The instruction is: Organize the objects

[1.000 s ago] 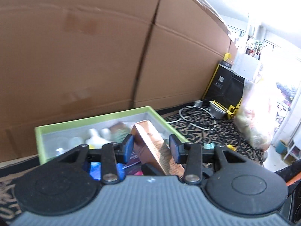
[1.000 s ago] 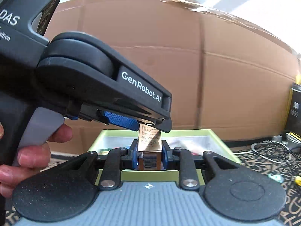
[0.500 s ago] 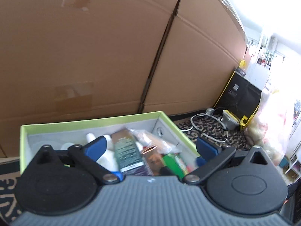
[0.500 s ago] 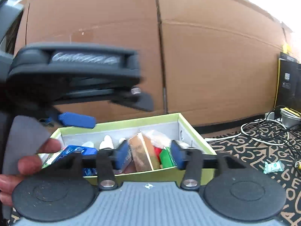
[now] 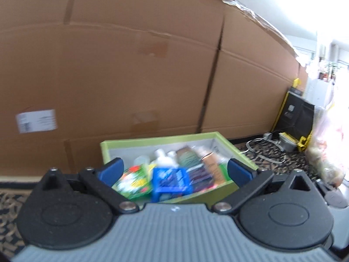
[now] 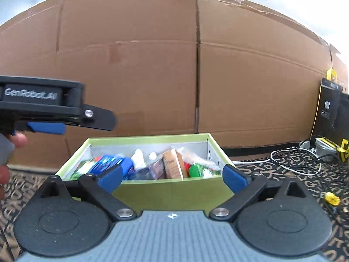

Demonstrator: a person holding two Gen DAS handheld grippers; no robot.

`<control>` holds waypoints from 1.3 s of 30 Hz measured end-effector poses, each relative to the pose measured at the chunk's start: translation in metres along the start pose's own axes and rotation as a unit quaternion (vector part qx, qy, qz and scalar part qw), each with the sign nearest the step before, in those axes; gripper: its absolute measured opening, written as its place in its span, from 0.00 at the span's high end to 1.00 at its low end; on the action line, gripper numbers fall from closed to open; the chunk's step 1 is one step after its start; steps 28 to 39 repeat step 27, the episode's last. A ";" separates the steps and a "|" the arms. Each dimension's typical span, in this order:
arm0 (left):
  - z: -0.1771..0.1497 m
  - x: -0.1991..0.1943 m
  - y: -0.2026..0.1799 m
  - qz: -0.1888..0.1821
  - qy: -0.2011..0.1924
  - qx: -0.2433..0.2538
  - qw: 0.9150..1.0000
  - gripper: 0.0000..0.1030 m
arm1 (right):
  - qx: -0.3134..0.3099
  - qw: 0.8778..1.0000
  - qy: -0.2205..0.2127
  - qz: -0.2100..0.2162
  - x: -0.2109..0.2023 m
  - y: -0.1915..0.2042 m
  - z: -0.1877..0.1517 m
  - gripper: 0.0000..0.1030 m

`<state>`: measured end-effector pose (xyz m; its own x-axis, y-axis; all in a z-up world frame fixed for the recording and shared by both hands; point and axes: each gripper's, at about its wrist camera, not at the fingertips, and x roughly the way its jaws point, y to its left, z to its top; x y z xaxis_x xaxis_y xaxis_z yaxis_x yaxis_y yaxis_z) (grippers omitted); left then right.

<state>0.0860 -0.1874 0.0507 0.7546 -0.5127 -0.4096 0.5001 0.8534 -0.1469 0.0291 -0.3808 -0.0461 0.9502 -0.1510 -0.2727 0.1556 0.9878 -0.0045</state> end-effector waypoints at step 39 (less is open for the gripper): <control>-0.083 -0.064 0.030 0.150 0.092 -0.012 0.984 0.00 | -0.008 0.997 0.073 -0.033 -0.053 0.025 -0.034 0.00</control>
